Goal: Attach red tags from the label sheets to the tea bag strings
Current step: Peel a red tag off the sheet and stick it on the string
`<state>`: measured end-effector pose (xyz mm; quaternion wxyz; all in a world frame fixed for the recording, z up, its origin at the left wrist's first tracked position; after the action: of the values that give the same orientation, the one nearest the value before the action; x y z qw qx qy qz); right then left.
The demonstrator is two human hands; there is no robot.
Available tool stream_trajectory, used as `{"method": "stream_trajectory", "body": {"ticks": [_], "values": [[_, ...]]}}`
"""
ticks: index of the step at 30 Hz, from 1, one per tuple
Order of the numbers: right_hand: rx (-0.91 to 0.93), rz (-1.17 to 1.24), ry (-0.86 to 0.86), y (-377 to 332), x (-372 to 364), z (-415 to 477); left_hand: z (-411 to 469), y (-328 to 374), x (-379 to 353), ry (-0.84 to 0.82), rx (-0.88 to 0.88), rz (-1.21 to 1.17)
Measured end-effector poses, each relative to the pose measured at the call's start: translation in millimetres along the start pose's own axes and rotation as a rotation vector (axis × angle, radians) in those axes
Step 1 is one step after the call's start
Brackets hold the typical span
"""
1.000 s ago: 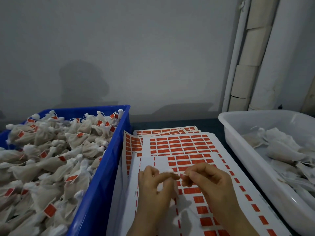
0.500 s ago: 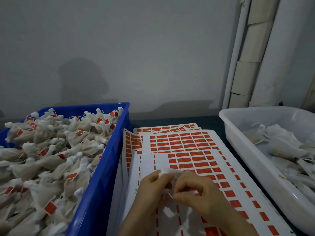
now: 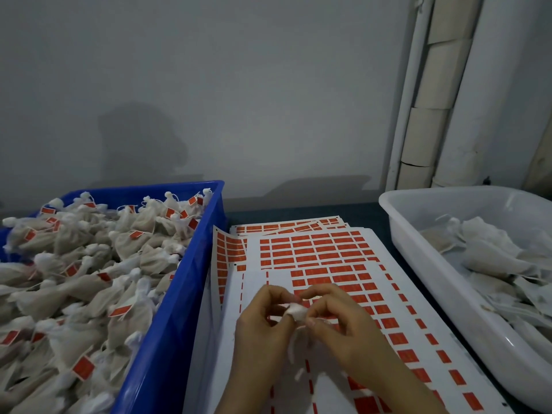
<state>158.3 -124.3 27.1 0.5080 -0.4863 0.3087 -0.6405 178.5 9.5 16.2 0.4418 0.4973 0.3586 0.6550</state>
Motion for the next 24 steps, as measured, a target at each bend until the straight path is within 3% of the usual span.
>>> {"method": "stream_trajectory", "body": {"ticks": [3, 8, 14, 18, 21, 24], "values": [[-0.003, -0.063, -0.023, 4.1, -1.7, -0.5, 4.0, -6.7, 6.3, 0.062, 0.083, -0.005], [0.034, -0.211, -0.113, 3.7, -10.7, -2.8, 4.4, -12.1, 1.9, -0.004, 0.156, -0.027], [0.097, -0.325, 0.023, -0.9, 0.0, -1.4, 6.4, -22.3, -1.7, -0.062, 0.337, -0.037], [0.340, -0.518, 0.195, -14.2, 2.9, -6.1, 5.0, -30.4, -1.8, -0.113, 0.494, 0.013], [0.455, -0.625, 0.224, -18.1, -3.4, -9.1, 3.0, -34.2, -13.0, -0.255, 0.634, 0.061], [0.498, -0.708, 0.233, -17.3, -8.7, -10.9, 2.0, -36.8, -15.6, -0.299, 0.615, 0.047]]}}
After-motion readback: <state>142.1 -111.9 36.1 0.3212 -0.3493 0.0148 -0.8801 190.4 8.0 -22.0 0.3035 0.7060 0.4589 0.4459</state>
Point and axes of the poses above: each hand's wrist, its own z-axis towards the middle knuckle, its own x-axis out of the back of the hand, y = z × x, the point moved 6 cm from there along z, towards the middle knuckle, and after that the axes turned 7 degrees about z, right-handed, at the moved point
